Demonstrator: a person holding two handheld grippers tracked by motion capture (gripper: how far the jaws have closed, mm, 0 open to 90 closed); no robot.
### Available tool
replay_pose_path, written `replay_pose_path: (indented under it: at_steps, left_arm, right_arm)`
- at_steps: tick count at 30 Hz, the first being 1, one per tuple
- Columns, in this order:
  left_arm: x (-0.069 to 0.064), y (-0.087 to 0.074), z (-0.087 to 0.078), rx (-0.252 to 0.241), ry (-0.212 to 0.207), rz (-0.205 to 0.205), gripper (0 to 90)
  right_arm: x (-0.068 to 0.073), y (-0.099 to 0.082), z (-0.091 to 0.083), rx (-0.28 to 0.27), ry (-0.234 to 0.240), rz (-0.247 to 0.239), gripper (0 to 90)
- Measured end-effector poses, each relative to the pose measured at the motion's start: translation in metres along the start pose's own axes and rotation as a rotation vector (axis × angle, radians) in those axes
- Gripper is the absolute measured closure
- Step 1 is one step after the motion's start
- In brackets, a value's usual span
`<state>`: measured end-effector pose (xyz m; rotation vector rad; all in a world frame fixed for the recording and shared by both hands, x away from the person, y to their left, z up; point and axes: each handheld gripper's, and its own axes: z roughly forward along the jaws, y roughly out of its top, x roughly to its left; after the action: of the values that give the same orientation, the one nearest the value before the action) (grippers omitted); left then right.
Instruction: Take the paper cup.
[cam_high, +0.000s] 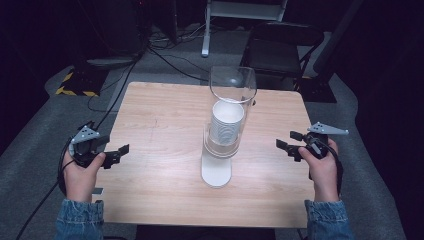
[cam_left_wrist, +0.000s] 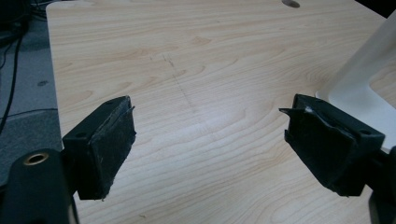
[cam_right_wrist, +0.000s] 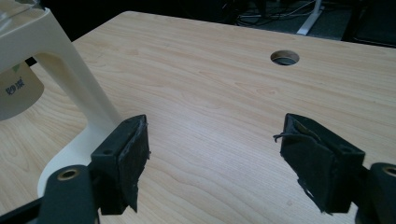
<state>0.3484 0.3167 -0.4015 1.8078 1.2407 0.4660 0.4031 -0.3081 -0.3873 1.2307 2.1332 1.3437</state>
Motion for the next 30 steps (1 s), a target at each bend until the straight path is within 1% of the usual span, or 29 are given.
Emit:
replay_pose_path:
  at_steps: [4, 7, 10, 12, 13, 14, 15, 16, 17, 18, 19, 20, 22, 23, 24, 27, 30]
  left_arm:
    - [-0.002, 0.0, 0.001, 0.012, -0.01, 0.01, 16.3]
    - [-0.003, 0.001, 0.002, 0.016, -0.02, 0.015, 16.8]
    - [-0.005, 0.002, 0.003, 0.017, -0.029, 0.025, 16.9]
    - [-0.005, 0.002, 0.002, 0.023, -0.038, 0.03, 16.8]
    - [-0.005, 0.002, 0.002, 0.024, -0.04, 0.03, 16.8]
    - [-0.006, 0.002, 0.002, 0.025, -0.04, 0.031, 16.8]
    - [-0.006, 0.002, 0.002, 0.025, -0.04, 0.032, 16.8]
    - [-0.006, 0.001, 0.002, 0.025, -0.04, 0.033, 16.9]
    - [-0.006, 0.001, 0.002, 0.025, -0.042, 0.033, 16.9]
    - [-0.006, 0.001, 0.001, 0.025, -0.042, 0.034, 16.9]
    - [-0.006, 0.001, 0.001, 0.026, -0.044, 0.034, 16.9]
    - [-0.006, 0.001, 0.001, 0.027, -0.046, 0.037, 16.9]
    - [-0.006, 0.0, 0.0, 0.027, -0.046, 0.031, 16.9]
    - [-0.006, -0.001, -0.001, 0.028, -0.045, 0.034, 16.9]
    - [-0.007, -0.001, -0.001, 0.028, -0.045, 0.034, 16.9]
    - [-0.008, -0.003, -0.002, 0.029, -0.049, 0.033, 16.9]
    - [-0.008, -0.005, -0.004, 0.033, -0.047, 0.036, 16.8]
  right_arm:
    - [0.002, 0.0, 0.001, 0.004, 0.0, -0.005, 22.9]
    - [0.007, 0.0, 0.003, 0.002, 0.003, -0.009, 20.1]
    - [0.013, 0.001, 0.007, 0.0, 0.014, -0.006, 16.8]
    - [0.018, 0.002, 0.01, 0.0, 0.028, -0.012, 16.6]
    - [0.024, 0.003, 0.013, 0.001, 0.044, -0.019, 16.4]
    - [0.024, 0.003, 0.013, 0.001, 0.044, -0.019, 16.4]
    - [0.027, 0.003, 0.015, 0.002, 0.051, -0.028, 16.4]
    - [0.032, 0.003, 0.018, 0.004, 0.061, -0.037, 16.3]
    - [0.039, 0.004, 0.024, 0.009, 0.091, -0.044, 16.2]
    - [0.039, 0.004, 0.024, 0.009, 0.091, -0.044, 16.2]
    - [0.046, 0.004, 0.03, 0.011, 0.142, -0.05, 16.2]
    - [0.046, 0.004, 0.03, 0.011, 0.142, -0.05, 16.2]
    - [0.054, 0.004, 0.036, 0.036, 0.183, -0.061, 16.1]
    - [0.061, 0.005, 0.042, 0.053, 0.214, -0.089, 16.2]
    - [0.061, 0.005, 0.042, 0.053, 0.214, -0.089, 16.2]
    - [0.075, 0.006, 0.051, 0.062, 0.249, -0.12, 16.4]
    - [0.081, 0.006, 0.056, 0.064, 0.263, -0.123, 17.2]
